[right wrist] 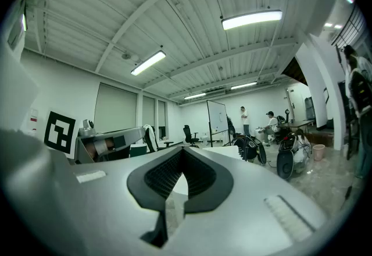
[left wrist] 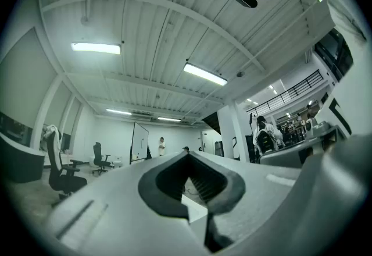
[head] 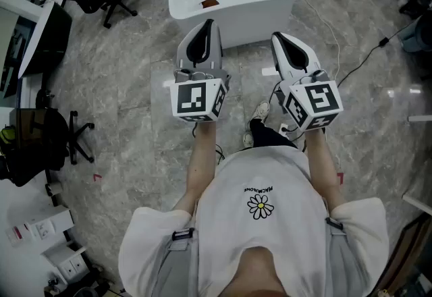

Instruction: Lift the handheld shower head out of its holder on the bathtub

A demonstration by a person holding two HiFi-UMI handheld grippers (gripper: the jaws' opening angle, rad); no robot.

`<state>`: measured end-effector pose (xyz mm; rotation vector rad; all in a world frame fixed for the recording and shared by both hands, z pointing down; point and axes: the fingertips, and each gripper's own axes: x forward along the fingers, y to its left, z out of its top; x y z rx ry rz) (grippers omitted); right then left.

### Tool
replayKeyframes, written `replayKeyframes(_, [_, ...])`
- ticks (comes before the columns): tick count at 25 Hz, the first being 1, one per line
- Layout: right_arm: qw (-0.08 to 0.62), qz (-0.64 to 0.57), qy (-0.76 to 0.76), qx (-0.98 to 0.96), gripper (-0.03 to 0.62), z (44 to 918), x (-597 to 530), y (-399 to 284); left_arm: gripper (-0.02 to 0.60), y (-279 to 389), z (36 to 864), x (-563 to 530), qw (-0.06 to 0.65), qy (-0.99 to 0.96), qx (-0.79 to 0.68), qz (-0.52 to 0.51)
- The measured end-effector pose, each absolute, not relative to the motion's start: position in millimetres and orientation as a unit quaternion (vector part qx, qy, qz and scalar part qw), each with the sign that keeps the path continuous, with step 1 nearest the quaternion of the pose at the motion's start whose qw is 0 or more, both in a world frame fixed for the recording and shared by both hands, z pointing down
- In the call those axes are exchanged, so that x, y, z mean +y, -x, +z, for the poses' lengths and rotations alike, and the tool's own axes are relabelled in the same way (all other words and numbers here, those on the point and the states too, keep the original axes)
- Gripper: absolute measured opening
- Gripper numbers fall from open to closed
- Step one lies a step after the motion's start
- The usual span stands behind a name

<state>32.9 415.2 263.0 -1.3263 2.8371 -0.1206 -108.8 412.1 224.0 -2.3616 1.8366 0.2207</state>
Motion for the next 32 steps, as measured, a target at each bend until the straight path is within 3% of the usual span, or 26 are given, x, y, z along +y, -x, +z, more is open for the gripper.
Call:
replayKeyframes(13, [-0.015, -0.051, 0.415, 0.908, 0.023, 276, 413, -27, 0.0, 108, 238, 409, 0.053, 0.781, 0.618, 0.069])
replayKeyframes(17, [0.01, -0.074, 0.422, 0.904, 0.025, 273, 396, -39, 0.0, 104, 237, 391, 0.051, 0.78, 0.62, 0.072])
replayKeyframes(32, [0.027, -0.112, 0.405, 0.907, 0.025, 294, 196, -77, 0.0, 68, 254, 212, 0.035, 0.779, 0.625, 0.038])
